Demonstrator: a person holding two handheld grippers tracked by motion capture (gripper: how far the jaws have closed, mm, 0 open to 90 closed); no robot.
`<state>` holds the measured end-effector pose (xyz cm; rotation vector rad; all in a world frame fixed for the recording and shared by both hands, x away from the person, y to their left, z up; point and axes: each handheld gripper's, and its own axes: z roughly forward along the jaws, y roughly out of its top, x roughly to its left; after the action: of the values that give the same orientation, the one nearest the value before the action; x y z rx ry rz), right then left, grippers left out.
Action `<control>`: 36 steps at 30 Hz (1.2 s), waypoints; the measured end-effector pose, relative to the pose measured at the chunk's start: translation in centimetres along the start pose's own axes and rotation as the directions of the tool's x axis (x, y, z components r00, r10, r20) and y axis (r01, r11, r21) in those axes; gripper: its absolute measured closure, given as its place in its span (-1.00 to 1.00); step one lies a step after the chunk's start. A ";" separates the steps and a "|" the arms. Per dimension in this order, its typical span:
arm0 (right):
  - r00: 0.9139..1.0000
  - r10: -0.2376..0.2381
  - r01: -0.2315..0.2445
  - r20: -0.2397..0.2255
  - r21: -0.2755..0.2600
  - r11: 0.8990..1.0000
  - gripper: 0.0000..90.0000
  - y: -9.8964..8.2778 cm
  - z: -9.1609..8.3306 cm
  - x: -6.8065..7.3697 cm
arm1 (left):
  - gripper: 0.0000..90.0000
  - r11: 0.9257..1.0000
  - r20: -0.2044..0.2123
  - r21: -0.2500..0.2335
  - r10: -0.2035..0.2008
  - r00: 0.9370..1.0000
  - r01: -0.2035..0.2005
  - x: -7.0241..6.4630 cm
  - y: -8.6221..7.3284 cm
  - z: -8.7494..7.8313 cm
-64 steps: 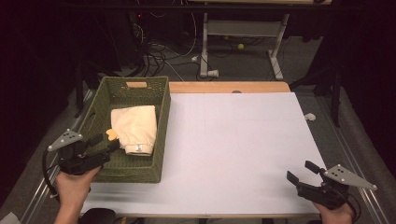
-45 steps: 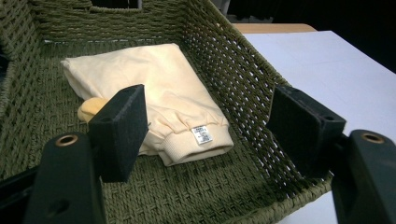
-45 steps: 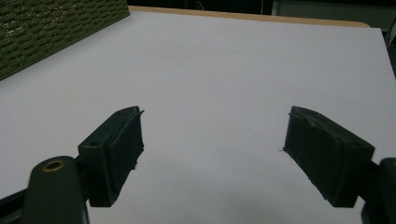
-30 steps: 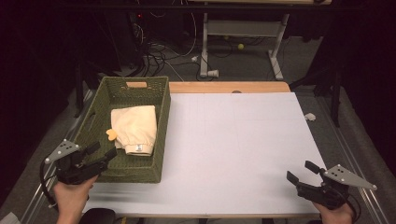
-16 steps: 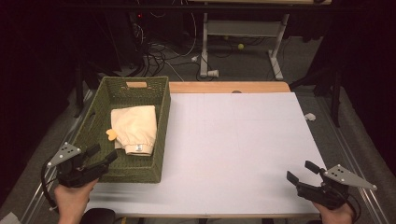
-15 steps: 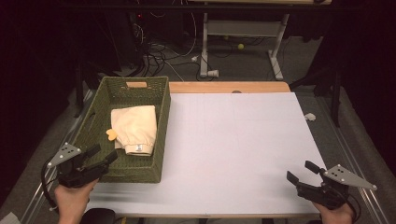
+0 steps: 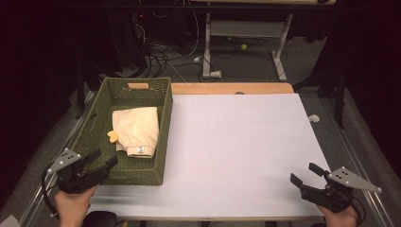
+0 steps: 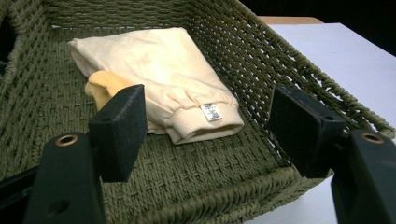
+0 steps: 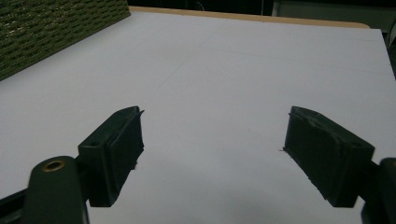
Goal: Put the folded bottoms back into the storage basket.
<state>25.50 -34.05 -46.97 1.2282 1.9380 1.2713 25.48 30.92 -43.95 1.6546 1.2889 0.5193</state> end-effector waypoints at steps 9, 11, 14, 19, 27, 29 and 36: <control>1.000 -0.001 0.001 0.000 0.000 1.000 -0.54 0.0 0.0 0.0 | -0.39 1.000 -0.011 -0.005 -0.003 1.000 0.003 0.2 -0.6 0.0; 1.000 -0.001 0.001 -0.001 -0.001 1.000 -0.54 0.0 0.0 0.0 | -0.39 1.000 -0.018 -0.017 -0.003 1.000 0.003 0.2 -0.7 -0.1; 1.000 -0.001 0.001 -0.001 -0.001 1.000 -0.54 0.0 0.0 0.0 | -0.39 1.000 -0.026 -0.027 -0.004 1.000 0.004 0.2 -0.8 -0.2; 1.000 -0.001 0.001 -0.001 -0.001 1.000 -0.54 0.0 0.0 0.0 | -0.39 1.000 -0.036 -0.023 -0.006 0.999 0.005 0.2 -1.2 -0.1; 1.000 -0.002 0.002 -0.002 -0.001 1.000 -0.54 0.0 0.0 0.0 | -0.39 0.999 -0.052 -0.031 -0.010 0.999 0.009 0.3 -1.7 -0.1; 1.000 -0.002 0.002 -0.002 -0.001 1.000 -0.54 0.0 0.0 0.0 | -0.39 0.999 -0.058 -0.033 -0.013 0.998 0.011 0.3 -1.7 -0.1; 1.000 -0.003 0.003 -0.003 -0.002 1.000 -0.54 0.0 0.0 0.0 | -0.40 0.999 -0.070 -0.044 -0.015 0.997 0.012 0.3 -2.2 -0.2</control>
<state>25.49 -34.04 -46.97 1.2229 1.9391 1.2738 24.33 31.29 -45.87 1.6029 1.3292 0.5983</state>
